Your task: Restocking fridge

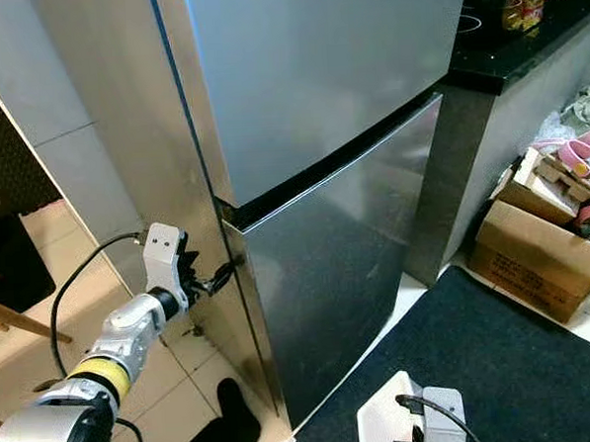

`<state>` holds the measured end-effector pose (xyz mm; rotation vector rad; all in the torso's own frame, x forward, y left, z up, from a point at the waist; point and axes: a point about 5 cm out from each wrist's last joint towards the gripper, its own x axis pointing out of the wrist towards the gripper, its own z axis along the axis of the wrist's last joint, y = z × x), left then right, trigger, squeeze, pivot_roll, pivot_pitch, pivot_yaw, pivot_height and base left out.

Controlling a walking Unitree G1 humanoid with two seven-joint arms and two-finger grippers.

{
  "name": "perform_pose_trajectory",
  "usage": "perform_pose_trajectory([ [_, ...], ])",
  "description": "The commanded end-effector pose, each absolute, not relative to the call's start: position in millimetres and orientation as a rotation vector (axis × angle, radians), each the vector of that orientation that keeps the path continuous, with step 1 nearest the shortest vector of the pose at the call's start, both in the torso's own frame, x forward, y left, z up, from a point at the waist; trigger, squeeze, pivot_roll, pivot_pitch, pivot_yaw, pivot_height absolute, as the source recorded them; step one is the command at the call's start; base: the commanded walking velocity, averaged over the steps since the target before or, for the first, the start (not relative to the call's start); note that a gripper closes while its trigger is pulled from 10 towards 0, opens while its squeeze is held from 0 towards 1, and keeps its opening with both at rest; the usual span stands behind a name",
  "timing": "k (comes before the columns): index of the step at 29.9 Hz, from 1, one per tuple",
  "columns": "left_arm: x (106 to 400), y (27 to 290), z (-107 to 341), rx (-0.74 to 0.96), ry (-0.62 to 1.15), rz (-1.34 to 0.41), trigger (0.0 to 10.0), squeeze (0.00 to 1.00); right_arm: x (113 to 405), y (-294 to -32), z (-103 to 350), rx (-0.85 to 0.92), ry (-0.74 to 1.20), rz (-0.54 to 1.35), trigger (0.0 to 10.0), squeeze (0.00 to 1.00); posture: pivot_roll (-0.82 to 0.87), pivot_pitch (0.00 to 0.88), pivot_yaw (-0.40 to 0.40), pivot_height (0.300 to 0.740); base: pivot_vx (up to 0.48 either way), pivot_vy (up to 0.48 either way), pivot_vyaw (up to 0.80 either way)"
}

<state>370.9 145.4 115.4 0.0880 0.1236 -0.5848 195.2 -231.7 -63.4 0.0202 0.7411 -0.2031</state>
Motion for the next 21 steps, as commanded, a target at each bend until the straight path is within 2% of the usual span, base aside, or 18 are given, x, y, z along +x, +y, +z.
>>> perform_pose_trajectory([
  [1,363,155,104,0.197,0.205,-0.684,10.0,0.62,195,-231,-63,0.028,0.717,-0.210,10.0,0.00,-0.11,0.083,0.093,0.740,0.000,0.000,0.00],
  [2,363,155,104,0.197,0.205,-0.684,10.0,0.62,195,-231,-63,0.028,0.717,-0.210,10.0,0.00,-0.11,0.083,0.093,0.740,0.000,0.000,0.00],
  [3,361,160,102,0.211,0.222,-0.698,10.0,0.51,195,-231,-63,0.027,0.718,-0.210,10.0,0.00,-0.12,0.083,0.093,0.740,0.000,0.000,0.00],
  [4,361,164,102,0.217,0.229,-0.699,10.0,0.51,195,-231,-62,0.026,0.718,-0.209,10.0,0.00,-0.12,0.083,0.093,0.740,0.000,0.000,0.00],
  [5,360,168,103,0.206,0.238,-0.701,10.0,0.58,195,-231,-62,0.026,0.718,-0.208,10.0,0.00,-0.12,0.080,0.092,0.740,0.000,0.000,0.00],
  [6,360,171,103,0.198,0.243,-0.703,10.0,0.58,196,-231,-62,0.025,0.718,-0.207,10.0,0.00,-0.12,0.080,0.092,0.740,0.000,0.000,0.00],
  [7,359,173,104,0.179,0.244,-0.713,10.0,0.74,196,-231,-62,0.025,0.717,-0.206,10.0,0.00,-0.12,0.077,0.091,0.740,0.000,0.000,0.00],
  [8,359,173,104,0.158,0.243,-0.731,10.0,1.00,196,-231,-62,0.024,0.717,-0.206,10.0,0.00,-0.12,0.075,0.089,0.740,0.000,0.000,0.00],
  [11,358,169,104,0.140,0.233,-0.762,10.0,1.00,196,-231,-62,0.023,0.716,-0.204,10.0,0.00,-0.12,0.072,0.087,0.740,0.000,0.000,0.00],
  [13,357,157,104,0.127,0.204,-0.798,10.0,0.99,197,-231,-61,0.020,0.716,-0.201,10.0,0.00,-0.11,0.069,0.084,0.740,0.000,0.000,0.00],
  [17,358,147,104,0.063,0.177,-0.778,10.0,0.97,198,-231,-61,0.018,0.714,-0.198,10.0,0.00,-0.11,0.069,0.084,0.740,0.000,0.000,0.00],
  [20,356,130,101,-0.004,0.172,-0.830,10.0,0.85,199,-231,-60,0.016,0.712,-0.197,10.0,0.00,-0.12,0.069,0.084,0.740,0.000,0.000,0.00],
  [21,355,126,101,-0.018,0.169,-0.840,10.0,0.85,199,-231,-60,0.016,0.712,-0.197,10.0,0.00,-0.12,0.069,0.084,0.740,0.000,0.000,0.00],
])
